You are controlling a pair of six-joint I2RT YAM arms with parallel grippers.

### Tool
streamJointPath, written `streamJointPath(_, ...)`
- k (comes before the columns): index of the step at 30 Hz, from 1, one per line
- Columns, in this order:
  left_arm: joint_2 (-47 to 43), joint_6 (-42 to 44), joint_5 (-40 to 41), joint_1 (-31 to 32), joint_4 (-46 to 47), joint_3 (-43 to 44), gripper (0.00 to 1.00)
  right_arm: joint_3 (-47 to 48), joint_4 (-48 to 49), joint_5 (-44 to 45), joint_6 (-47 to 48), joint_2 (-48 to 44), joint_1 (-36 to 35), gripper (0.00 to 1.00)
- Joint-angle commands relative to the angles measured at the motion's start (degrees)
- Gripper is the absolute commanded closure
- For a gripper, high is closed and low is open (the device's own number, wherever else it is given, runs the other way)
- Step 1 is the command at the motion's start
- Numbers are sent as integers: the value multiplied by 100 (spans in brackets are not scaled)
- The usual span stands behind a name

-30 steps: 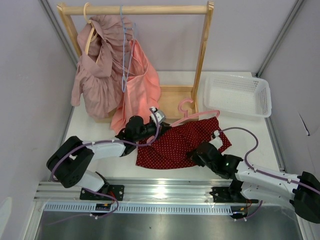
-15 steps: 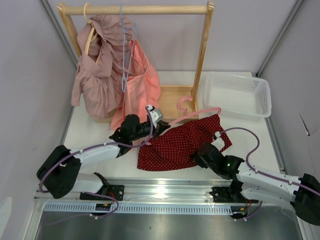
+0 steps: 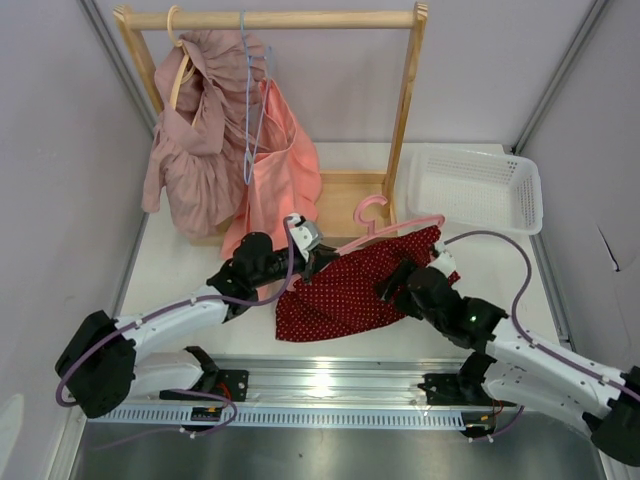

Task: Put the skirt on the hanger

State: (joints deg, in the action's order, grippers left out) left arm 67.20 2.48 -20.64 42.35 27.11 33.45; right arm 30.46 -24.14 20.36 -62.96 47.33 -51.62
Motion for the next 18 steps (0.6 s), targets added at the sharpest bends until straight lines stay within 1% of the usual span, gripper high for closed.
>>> streamJointPath(1,-479,148,52,45,-31,285,100,732,-302,302,731,-426,361,26)
streamJointPath(2,-532,139,60,45,-48,267,100,812,-250,250,1107,-487,545,26)
streamJointPath(3,-567,139,52,45,-170,302,100,891,-188,127,1293,-471,1035,27)
streamJointPath(5,-681,139,34,45,-355,355,100,997,84,-452,1671,-409,1651,29)
streamJointPath(6,-725,113,60,54,-443,390,100,980,242,-724,1986,-392,2290,29)
streamJointPath(7,-856,95,139,46,-592,390,100,945,556,-1405,2102,-339,2627,29)
streamJointPath(9,-1024,77,175,45,-689,364,100,822,874,-2216,2269,-103,3269,32)
streamJointPath(10,-1112,77,236,37,-812,355,100,778,1120,-2795,2297,-40,3794,33)
streamJointPath(12,-1323,147,254,37,-1075,434,100,655,1524,-3273,2428,-48,4176,34)
streamJointPath(13,-1384,174,254,37,-1338,565,100,654,1570,-3371,2472,-75,4360,33)
streamJointPath(16,-1604,174,271,37,-1621,706,100,760,1667,-3503,2604,-49,4362,33)
streamJointPath(18,-1762,148,219,37,-1788,750,100,900,1553,-3434,2648,-13,4327,34)
